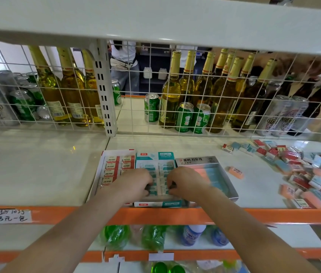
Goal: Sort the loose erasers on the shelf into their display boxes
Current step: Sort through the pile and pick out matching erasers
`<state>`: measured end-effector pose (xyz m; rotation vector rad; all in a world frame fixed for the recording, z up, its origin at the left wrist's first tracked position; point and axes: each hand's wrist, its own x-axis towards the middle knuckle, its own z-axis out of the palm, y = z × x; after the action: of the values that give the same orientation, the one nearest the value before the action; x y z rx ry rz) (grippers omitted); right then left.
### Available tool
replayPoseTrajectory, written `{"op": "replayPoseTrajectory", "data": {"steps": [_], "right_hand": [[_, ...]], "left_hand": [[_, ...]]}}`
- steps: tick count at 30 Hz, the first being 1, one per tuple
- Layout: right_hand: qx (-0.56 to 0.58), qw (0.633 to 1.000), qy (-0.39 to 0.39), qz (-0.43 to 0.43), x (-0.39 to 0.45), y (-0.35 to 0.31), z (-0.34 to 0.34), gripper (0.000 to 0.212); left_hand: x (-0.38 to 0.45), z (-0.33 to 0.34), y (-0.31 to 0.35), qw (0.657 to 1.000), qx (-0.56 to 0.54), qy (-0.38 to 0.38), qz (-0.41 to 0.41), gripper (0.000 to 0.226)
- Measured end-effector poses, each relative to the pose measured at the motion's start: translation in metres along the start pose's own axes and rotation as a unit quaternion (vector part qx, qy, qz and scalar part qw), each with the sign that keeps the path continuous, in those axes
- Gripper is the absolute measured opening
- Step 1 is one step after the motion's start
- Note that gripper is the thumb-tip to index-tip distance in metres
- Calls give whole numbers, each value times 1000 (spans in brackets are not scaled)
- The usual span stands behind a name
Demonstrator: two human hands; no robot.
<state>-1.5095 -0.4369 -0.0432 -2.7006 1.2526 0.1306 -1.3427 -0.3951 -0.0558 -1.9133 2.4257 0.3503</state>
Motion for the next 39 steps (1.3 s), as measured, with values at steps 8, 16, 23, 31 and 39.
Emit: {"op": "replayPoseTrajectory", "data": {"steps": [8, 16, 23, 31, 39], "right_hand": [[86, 993, 77, -5, -14, 21, -3, 24], [158, 971, 137, 115, -61, 103, -23, 23], [158, 959, 140, 187, -112, 173, -20, 23], [146, 940, 156, 267, -157, 235, -12, 30], [147, 905, 166, 362, -192, 305, -18, 41]], "left_hand": [[5, -14, 9, 995, -96, 21, -8, 24], [47, -33, 65, 974, -210, 85, -14, 25], [90, -27, 139, 976, -209, 60, 31, 23], [130, -16, 209, 973, -214, 40, 74, 24], [159, 8, 266, 984, -171, 17, 44, 39]]}}
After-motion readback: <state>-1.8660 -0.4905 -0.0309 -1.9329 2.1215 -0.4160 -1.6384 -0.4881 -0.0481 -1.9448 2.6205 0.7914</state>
